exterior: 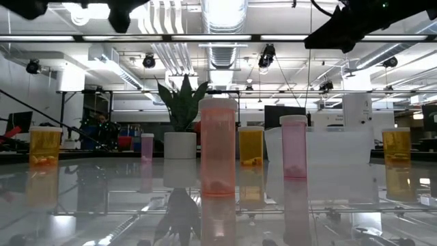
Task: Pick and place medicine bottles into bin by pill shape (circle, oval)
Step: Put the large orange pill bottle into the black bin
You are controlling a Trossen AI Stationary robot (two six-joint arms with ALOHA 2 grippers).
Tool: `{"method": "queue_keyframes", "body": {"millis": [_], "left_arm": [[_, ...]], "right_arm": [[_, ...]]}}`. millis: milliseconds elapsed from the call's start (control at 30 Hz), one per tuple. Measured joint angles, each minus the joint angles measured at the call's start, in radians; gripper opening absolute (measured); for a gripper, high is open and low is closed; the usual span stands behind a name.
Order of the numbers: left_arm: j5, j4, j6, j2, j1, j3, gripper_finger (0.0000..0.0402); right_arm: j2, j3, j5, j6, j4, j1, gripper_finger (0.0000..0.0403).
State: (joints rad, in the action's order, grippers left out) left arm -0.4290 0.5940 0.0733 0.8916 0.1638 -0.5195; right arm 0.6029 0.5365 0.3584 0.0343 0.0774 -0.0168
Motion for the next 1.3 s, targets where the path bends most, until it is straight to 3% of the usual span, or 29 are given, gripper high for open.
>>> {"method": "queue_keyframes", "body": {"millis": [400, 567, 867, 1300], "left_arm": [[0.005, -0.426, -0.001, 0.308, -0.001, -0.327, 0.0002], [0.027, -0.547, -0.010, 0.426, -0.014, -0.452, 0.0001], [0.209, -0.656, -0.007, 0.628, -0.081, -0.624, 0.0001], [0.268, -0.768, -0.001, 0.920, -0.132, -0.821, 0.0001]], "right_arm": [[-0.028, 0.000, -0.001, 0.168, -0.126, 0.002, 0.0148], [-0.056, -0.016, -0.088, 0.192, -0.179, 0.002, 0.0148], [-0.100, -0.061, -0.131, 0.240, -0.247, 0.001, 0.0148], [-0.117, -0.062, -0.131, 0.244, -0.230, 0.001, 0.0148]]}}
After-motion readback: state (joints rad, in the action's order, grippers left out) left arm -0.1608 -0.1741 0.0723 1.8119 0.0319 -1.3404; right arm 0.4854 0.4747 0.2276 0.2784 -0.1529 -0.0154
